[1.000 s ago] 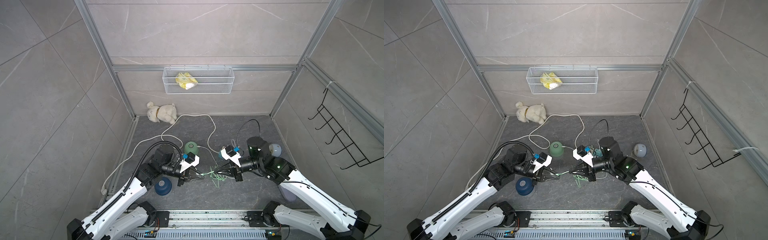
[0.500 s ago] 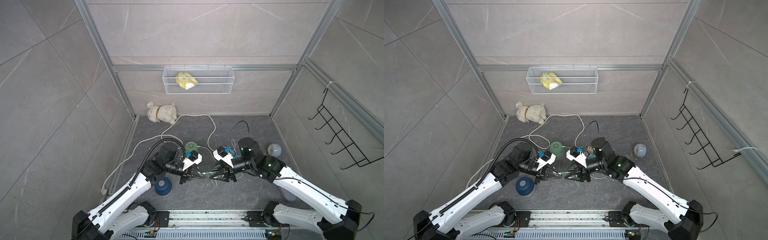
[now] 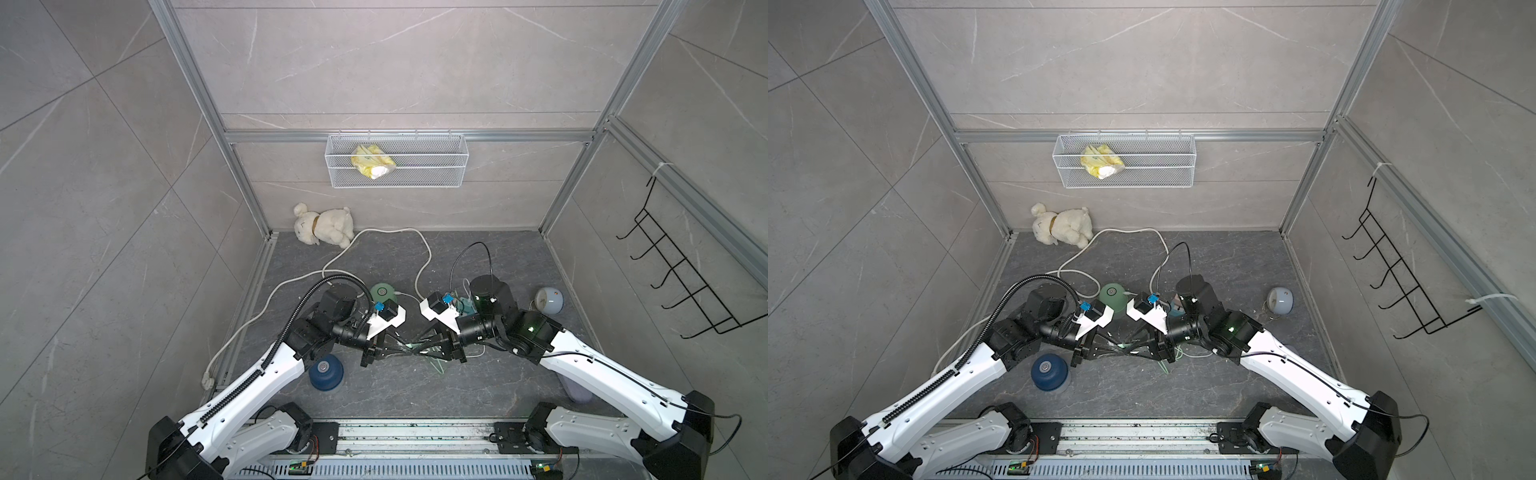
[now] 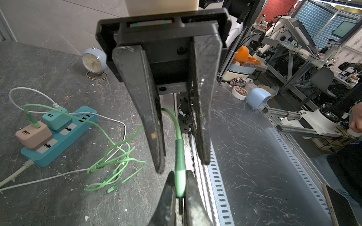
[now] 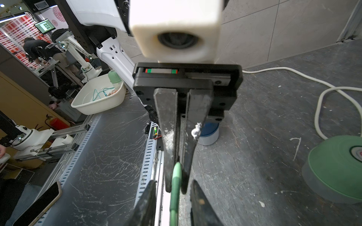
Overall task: Charge the cordless meat grinders
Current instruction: Pick up the charging cable from the center of the board, then move the cordless meat grinder to the center of the board.
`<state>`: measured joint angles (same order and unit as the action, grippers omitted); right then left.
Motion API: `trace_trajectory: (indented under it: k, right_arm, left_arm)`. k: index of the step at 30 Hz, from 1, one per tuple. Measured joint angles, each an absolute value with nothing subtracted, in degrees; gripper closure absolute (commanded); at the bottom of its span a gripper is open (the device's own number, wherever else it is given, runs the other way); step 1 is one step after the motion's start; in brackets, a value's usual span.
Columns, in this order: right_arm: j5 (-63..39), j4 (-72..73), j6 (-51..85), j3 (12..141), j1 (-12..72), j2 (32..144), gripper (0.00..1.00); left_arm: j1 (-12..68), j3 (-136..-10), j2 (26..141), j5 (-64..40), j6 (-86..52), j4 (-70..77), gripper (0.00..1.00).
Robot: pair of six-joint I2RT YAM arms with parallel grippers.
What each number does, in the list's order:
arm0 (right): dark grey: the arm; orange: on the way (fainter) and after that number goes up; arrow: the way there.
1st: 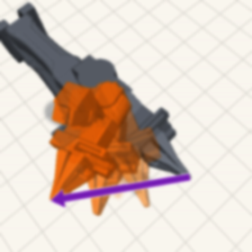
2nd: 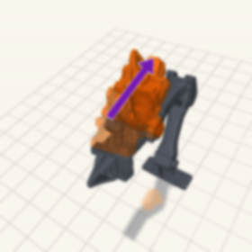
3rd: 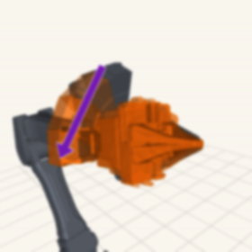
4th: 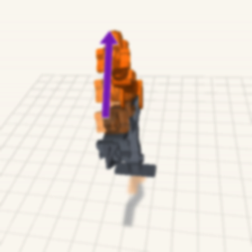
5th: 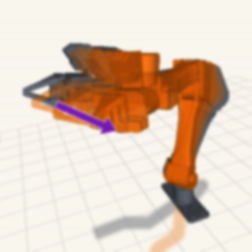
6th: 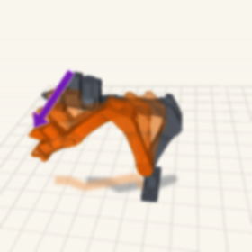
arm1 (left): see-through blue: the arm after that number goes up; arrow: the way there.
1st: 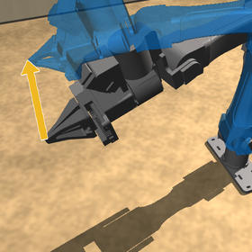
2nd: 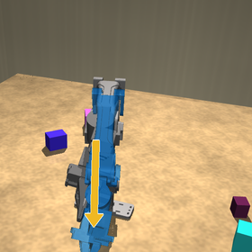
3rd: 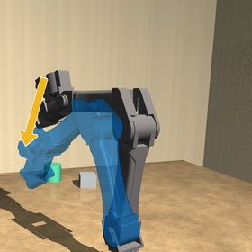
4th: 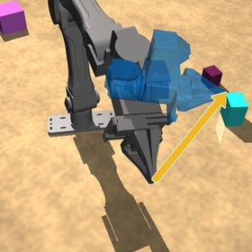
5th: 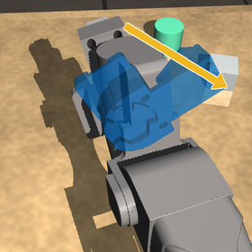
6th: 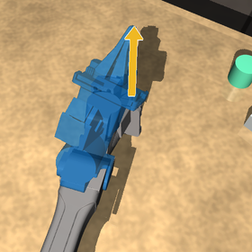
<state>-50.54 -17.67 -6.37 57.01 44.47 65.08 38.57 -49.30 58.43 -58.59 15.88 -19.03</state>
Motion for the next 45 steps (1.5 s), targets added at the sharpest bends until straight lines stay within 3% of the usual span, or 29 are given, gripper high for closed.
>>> trace_trajectory:
  k: [6, 8, 10, 15, 20, 25, 29, 32, 39, 45]
  right_arm:
    - [-50.13, -17.54, -6.0, 57.21, 44.45, 65.39, 1.0]
    - [-50.06, -17.41, -6.0, 57.21, 44.45, 65.39, 1.0]
    - [-50.06, -17.28, -5.98, 57.21, 44.45, 65.39, 1.0]
    - [-48.16, -16.49, -5.06, 56.93, 44.51, 64.84, 1.0]
    - [-41.69, -15.05, -1.48, 52.29, 44.49, 61.25, 1.0]
    - [-35.64, -12.56, 3.42, 47.09, 44.49, 59.0, 1.0]
    - [-33.58, -10.22, 6.15, 45.25, 44.49, 58.43, 1.0]
    - [-33.58, -7.92, 7.14, 45.21, 44.51, 58.46, 1.0]
    - [-33.61, -4.43, 8.01, 44.75, 44.51, 58.41, 1.0]
    - [-33.63, -3.97, 8.03, 42.92, 44.49, 57.93, 1.0]
  left_arm:
    - [38.5, -49.47, 58.43, -58.54, 15.86, -19.46, 1.0]
    - [38.39, -49.58, 58.43, -58.5, 15.86, -19.55, 0.97]
    - [38.35, -49.58, 58.35, -58.43, 15.86, -19.62, 0.85]
    - [38.35, -49.3, 56.47, -55.24, 13.23, -19.53, 0.45]
    - [38.39, -46.37, 47.64, -37.06, -0.49, -21.71, 0.26]
    - [38.35, -51.72, 46.54, -12.47, -21.26, -39.59, 0.24]
    - [38.3, -56.86, 50.19, -1.28, -36.53, -57.25, 0.17]
    - [38.3, -57.14, 50.5, 4.23, -44.14, -66.61, 0.0]
    - [38.3, -55.44, 48.03, 10.52, -54.04, -73.47, 0.0]
    - [38.22, -55.05, 54.57, 13.61, -61.28, -74.19, 0.0]
